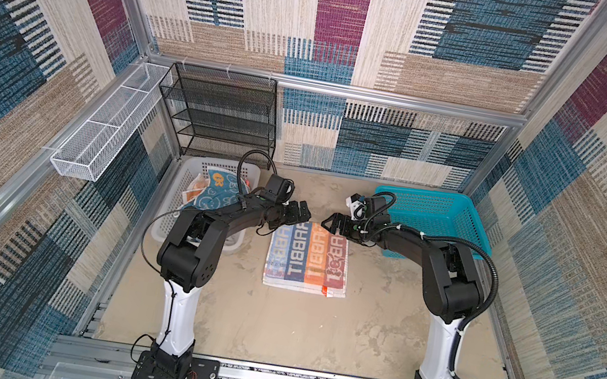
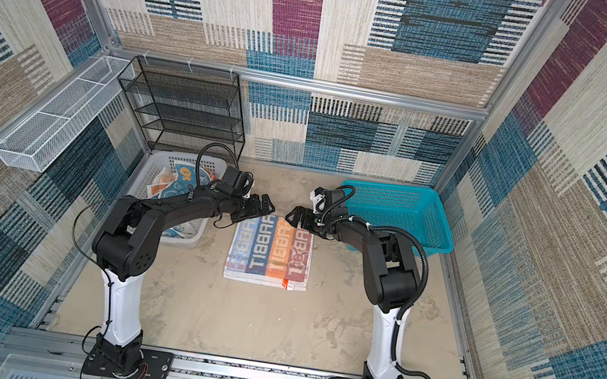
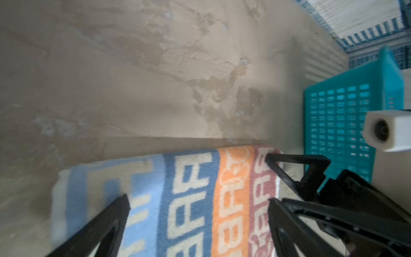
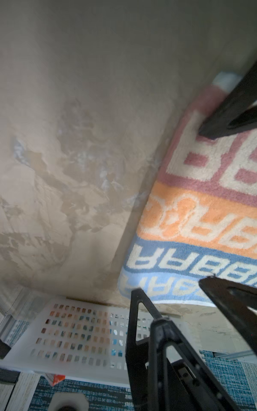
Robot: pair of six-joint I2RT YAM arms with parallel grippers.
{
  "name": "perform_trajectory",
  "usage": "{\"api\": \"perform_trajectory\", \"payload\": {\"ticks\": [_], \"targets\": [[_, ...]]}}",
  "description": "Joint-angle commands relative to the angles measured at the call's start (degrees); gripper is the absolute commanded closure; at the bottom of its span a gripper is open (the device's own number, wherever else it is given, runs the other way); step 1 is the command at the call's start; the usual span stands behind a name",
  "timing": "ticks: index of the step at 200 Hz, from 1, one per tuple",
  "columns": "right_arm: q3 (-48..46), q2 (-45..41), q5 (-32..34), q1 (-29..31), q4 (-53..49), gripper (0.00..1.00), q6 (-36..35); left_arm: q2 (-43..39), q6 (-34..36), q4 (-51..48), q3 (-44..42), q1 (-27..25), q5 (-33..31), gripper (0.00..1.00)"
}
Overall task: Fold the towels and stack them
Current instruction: 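Lower both grippers to the folded edge farthest from the robot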
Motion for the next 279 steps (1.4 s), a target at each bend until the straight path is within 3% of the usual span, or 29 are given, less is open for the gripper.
{"api": "perform_trajectory", "payload": {"ticks": [1,56,88,126,188,220,250,279], "targets": [[0.71,1.41,0.03,-0.42,0.99,0.01,-0.48,0.74,-0.87,2.07,-1.0,1.42,0.84,0.0],[2.78,-0.48,1.06,-0.61,-2.02,0.01,-3.69,0.93,3.33,0.08,0.58,2.29,0.95,0.0],[4.38,-4.11,9.27,-0.62,-7.29,0.01,-7.16,-3.19,6.09,-0.97,0.69,2.23,-0.6,0.0],[7.55,-1.24,18.0,-0.53,-12.43,0.05,-9.44,-4.91,7.87,-2.34,0.98,2.11,-2.29,0.0],[10.07,3.95,21.08,-0.49,-13.59,0.38,-10.42,-3.75,11.37,-6.54,2.39,1.42,-5.56,0.0],[10.2,5.44,20.24,-0.49,-13.34,0.46,-10.46,-3.15,12.8,-8.43,3.38,1.4,-6.5,0.0],[9.26,5.5,19.88,-0.5,-12.7,0.64,-10.33,-1.75,14.4,-10.75,5.11,1.4,-7.71,0.0],[7.91,5.3,19.06,-0.5,-11.55,0.75,-9.89,0.56,15.85,-14.49,7.37,1.4,-9.38,0.0]]}}
